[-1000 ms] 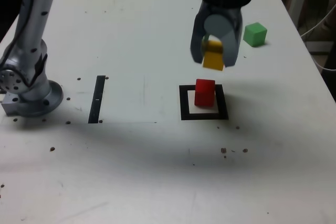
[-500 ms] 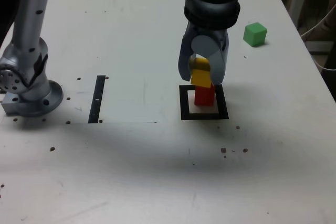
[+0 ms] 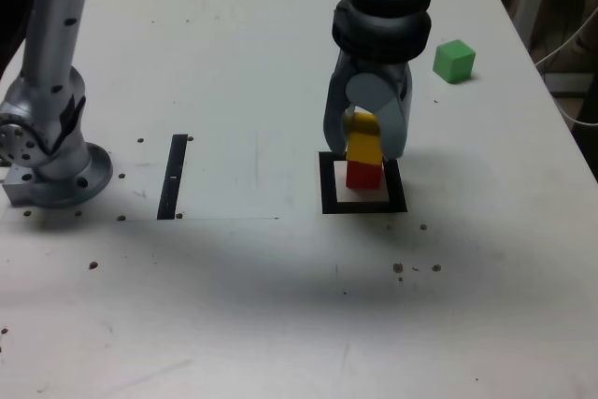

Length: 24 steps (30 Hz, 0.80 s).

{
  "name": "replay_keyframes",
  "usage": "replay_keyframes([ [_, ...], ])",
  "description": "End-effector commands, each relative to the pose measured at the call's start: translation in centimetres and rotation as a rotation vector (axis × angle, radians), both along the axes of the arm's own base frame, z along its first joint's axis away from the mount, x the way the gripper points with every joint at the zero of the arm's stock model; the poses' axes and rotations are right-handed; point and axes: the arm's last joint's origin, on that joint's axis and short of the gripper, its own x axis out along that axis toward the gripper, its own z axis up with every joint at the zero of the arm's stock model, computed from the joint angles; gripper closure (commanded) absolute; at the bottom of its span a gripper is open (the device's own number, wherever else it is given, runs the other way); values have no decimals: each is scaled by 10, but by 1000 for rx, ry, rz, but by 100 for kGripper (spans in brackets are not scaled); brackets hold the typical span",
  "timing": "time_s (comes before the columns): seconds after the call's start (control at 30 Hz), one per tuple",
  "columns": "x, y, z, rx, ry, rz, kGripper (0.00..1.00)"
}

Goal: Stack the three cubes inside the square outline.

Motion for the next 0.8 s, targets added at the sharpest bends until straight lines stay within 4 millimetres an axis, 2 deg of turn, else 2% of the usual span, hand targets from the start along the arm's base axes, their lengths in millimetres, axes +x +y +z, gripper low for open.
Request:
replay_keyframes([
  [0.0,1,-1,-6,-2,26,-8,55],
  [0.13,1,-1,-8,-1,41,-15,20],
  [0.23,0,0,-6,5,43,-19,3],
  [0.47,-4,1,6,29,26,-24,0],
  [0.67,-11,5,28,71,-8,-34,0],
  [0.77,-7,9,38,83,-24,-57,0],
])
